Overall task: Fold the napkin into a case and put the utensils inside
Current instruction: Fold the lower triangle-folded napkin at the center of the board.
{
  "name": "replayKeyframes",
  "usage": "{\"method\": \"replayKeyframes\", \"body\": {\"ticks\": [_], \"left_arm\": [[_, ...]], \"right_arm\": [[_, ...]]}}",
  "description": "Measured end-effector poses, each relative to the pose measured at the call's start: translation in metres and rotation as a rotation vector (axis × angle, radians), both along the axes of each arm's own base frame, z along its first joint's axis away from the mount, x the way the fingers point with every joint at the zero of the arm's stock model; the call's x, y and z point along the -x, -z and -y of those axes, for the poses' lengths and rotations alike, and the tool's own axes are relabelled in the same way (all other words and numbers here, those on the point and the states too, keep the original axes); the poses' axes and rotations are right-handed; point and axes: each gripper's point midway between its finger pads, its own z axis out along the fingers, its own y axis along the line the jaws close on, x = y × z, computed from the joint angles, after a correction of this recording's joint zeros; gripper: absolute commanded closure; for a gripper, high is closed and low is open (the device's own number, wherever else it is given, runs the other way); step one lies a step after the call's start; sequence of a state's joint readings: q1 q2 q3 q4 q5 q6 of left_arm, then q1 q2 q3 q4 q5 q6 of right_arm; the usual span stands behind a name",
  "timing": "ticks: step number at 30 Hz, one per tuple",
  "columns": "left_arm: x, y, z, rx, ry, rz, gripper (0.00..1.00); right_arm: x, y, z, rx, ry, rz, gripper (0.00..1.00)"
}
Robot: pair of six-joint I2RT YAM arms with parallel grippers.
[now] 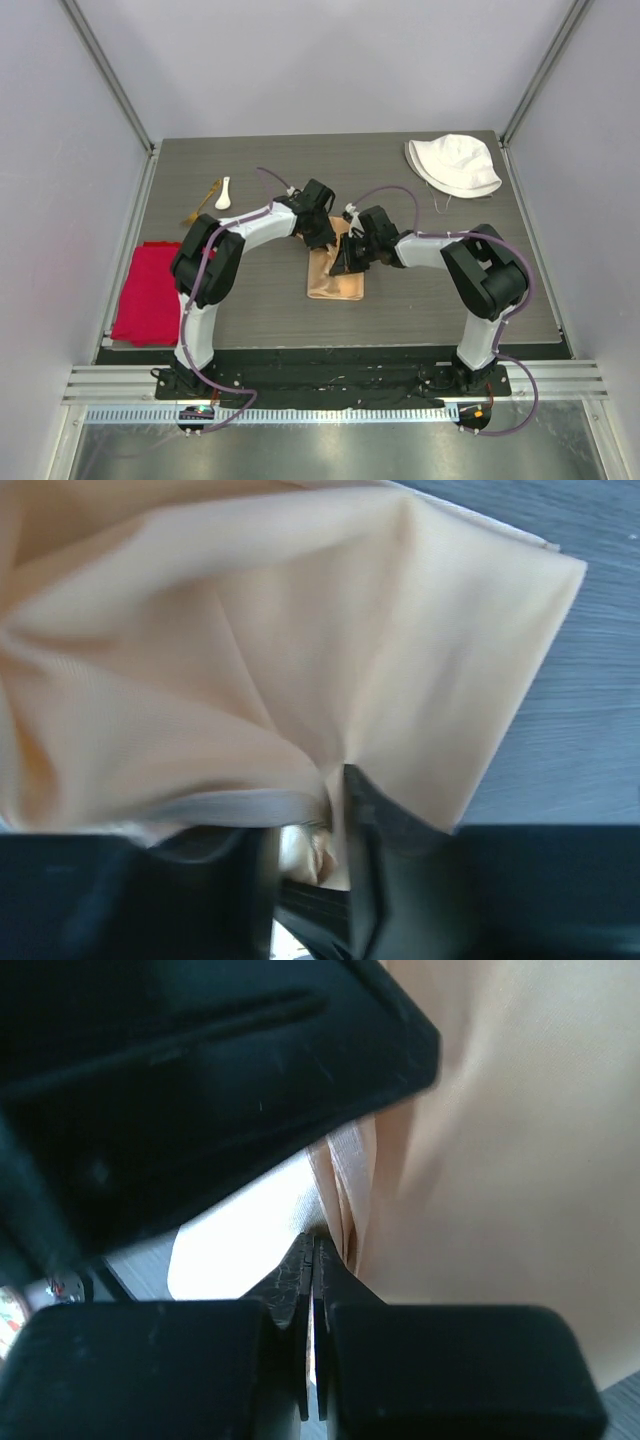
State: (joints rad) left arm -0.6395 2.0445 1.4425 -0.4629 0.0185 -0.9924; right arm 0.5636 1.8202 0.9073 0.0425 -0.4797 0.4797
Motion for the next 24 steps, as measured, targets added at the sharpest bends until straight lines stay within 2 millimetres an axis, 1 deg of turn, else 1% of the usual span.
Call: {"method": "replayKeyframes", "body": {"ticks": [1,2,3,4,5,6,8,9,10,12,13,14,16,18,19,21,22,24], "left_arm": [[0.0,-0.002,0.001,0.005,0.013,0.009,0.56],[0.0,-0.004,0.002,0.006,0.027,0.015,0.55],[0.001,-0.006,0.002,0.009,0.04,0.019,0.5],[0.003,-0.009,0.002,0.008,0.056,0.025,0.22],[0.004,-0.013,0.0,0.003,0.072,0.032,0.12],[0.005,-0.015,-0.006,-0.023,0.095,0.042,0.11],[0.005,-0.026,-0.016,-0.04,0.109,0.053,0.13],[0.004,-0.033,-0.018,-0.042,0.122,0.063,0.14],[0.004,-0.041,-0.019,-0.046,0.137,0.076,0.17],[0.0,-0.059,-0.023,-0.044,0.172,0.104,0.19],[-0.001,-0.068,-0.023,-0.038,0.199,0.116,0.23],[-0.003,-0.076,-0.023,-0.034,0.221,0.124,0.23],[-0.011,-0.093,-0.029,-0.025,0.266,0.141,0.25],[-0.021,-0.106,-0.039,-0.022,0.31,0.158,0.38],[-0.026,-0.11,-0.045,-0.024,0.326,0.163,0.43],[-0.031,-0.109,-0.057,-0.046,0.356,0.159,0.43],[-0.034,-0.106,-0.065,-0.067,0.366,0.153,0.47],[-0.033,-0.095,-0.078,-0.101,0.385,0.121,0.53]], "right_arm": [[-0.002,0.0,0.0,-0.002,0.003,0.009,0.97],[-0.002,0.0,0.0,-0.003,0.003,0.011,0.98],[-0.004,0.001,-0.001,-0.007,0.004,0.015,0.97],[-0.005,0.001,-0.002,-0.014,0.005,0.019,0.98],[-0.006,0.001,-0.003,-0.021,0.006,0.022,0.98],[-0.007,0.002,-0.003,-0.026,0.016,0.012,0.98],[-0.011,0.001,-0.001,-0.038,0.026,0.016,0.98],[-0.012,0.001,-0.002,-0.041,0.026,0.022,0.98],[-0.012,0.0,-0.003,-0.043,0.025,0.028,0.98],[-0.013,0.0,-0.003,-0.044,0.024,0.034,0.98],[-0.013,0.0,-0.003,-0.044,0.023,0.035,0.98],[-0.013,0.0,-0.003,-0.044,0.023,0.035,0.98],[-0.013,0.0,-0.004,-0.045,0.021,0.035,0.98],[-0.013,0.0,-0.004,-0.047,0.02,0.035,0.98],[-0.013,0.0,-0.004,-0.047,0.019,0.035,0.98],[-0.013,0.0,-0.004,-0.047,0.019,0.035,0.98],[-0.013,0.0,-0.004,-0.047,0.019,0.035,0.98],[-0.013,0.0,-0.004,-0.047,0.019,0.035,0.98]]}}
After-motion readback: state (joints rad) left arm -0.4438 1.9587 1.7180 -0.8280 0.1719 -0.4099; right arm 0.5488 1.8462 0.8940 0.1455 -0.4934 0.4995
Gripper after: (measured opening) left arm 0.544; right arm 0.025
